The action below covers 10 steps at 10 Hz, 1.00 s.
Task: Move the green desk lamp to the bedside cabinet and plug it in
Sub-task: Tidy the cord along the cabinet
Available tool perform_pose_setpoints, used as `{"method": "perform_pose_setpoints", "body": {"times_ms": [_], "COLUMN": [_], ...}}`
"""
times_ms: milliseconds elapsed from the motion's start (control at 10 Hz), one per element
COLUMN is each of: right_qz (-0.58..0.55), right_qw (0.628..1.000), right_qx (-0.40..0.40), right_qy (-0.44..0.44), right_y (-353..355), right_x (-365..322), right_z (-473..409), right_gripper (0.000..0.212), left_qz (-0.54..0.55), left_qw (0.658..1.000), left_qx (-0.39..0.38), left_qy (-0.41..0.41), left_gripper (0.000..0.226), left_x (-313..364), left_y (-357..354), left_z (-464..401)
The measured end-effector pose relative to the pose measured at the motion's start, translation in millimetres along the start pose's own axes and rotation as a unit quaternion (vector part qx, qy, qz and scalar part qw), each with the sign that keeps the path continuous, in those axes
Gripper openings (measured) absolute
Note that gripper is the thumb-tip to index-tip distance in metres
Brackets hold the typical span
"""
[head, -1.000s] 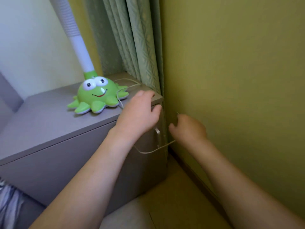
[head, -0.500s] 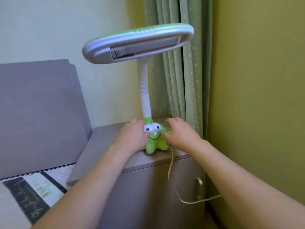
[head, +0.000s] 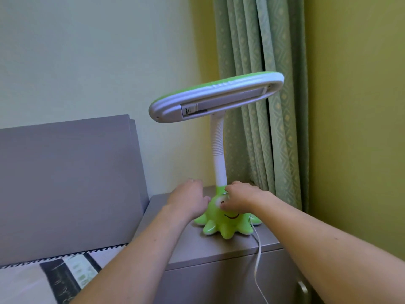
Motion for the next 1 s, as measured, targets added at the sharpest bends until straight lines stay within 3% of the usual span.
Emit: {"method": "perform_pose_setpoints", "body": {"times_ms": [300,700,800,1000], "right_qz": [0.060,-0.066,-0.004,-0.038], "right_qw": [0.997,0.996,0.999,0.999], "right_qx": [-0.039,-0.053,-0.032,0.026], "right_qy": [0.017,-0.011,0.005,0.029], "right_y": [-3.6,-8.8,-5.8,-6.8], "right_x": [2.5,17.7,15.4,18.7], "right_z": [-13.3,-27.1,-23.2,-10.1], "right_gripper": [0.067,0.081,0.079,0.092], "left_qz": [-0.043,-0.056,-0.059,-0.038], "left_qw": [0.999,0.998,0.998,0.999], "left_qx": [-0.008,-0.011,-0.010,-0.003], "left_qy": [0.012,0.020,0.026,0.037], "left_gripper": [0.047,0.041,0.035,0.045], "left_x": [-1.6,2.6,2.5,3.7], "left_y": [-6.8,-11.4,-6.8,-2.7], "left_z": [-14.8,-26.0,-25.2,-26.3]}}
Point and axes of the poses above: each hand's wrist, its own z-axis away from the middle knuckle, its own y-axis out of the back of the hand, x = y × z, the point moved 2 cm from there along -z, towards the middle knuckle, and after that the axes turned 9 degrees about -z, right-handed, at the moved point
